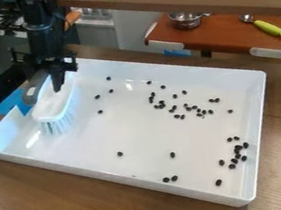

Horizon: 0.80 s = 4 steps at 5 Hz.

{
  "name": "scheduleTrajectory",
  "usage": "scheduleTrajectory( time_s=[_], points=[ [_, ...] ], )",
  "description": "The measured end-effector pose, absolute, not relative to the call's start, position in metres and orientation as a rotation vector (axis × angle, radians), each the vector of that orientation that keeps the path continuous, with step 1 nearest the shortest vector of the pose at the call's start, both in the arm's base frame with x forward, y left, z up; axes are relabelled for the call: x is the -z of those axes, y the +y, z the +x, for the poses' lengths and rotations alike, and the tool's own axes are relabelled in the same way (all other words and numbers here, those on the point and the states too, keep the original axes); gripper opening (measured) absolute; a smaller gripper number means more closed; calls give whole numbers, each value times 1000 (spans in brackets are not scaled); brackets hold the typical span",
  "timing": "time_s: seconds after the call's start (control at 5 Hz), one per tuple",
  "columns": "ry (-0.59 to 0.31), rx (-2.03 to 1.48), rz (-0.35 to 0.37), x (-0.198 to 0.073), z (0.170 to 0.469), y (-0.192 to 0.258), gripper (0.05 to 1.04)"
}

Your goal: Sweep into pile

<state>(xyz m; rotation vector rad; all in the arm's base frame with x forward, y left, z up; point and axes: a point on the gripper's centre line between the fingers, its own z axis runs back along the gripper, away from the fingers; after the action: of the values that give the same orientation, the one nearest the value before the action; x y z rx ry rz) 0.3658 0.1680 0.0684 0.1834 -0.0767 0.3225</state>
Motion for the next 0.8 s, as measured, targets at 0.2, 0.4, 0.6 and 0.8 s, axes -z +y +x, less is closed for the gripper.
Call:
scheduleTrajectory(
  time_s=[0.2, 0.4, 0.6, 0.8],
  points=[
    [-72, -311, 179, -66, 369, 159, 488],
    [-66, -311, 181, -65, 369, 143, 488],
    [-34, -295, 176, -64, 370, 118, 488],
    [-8, -283, 172, -66, 374, 84, 488]
  ],
)
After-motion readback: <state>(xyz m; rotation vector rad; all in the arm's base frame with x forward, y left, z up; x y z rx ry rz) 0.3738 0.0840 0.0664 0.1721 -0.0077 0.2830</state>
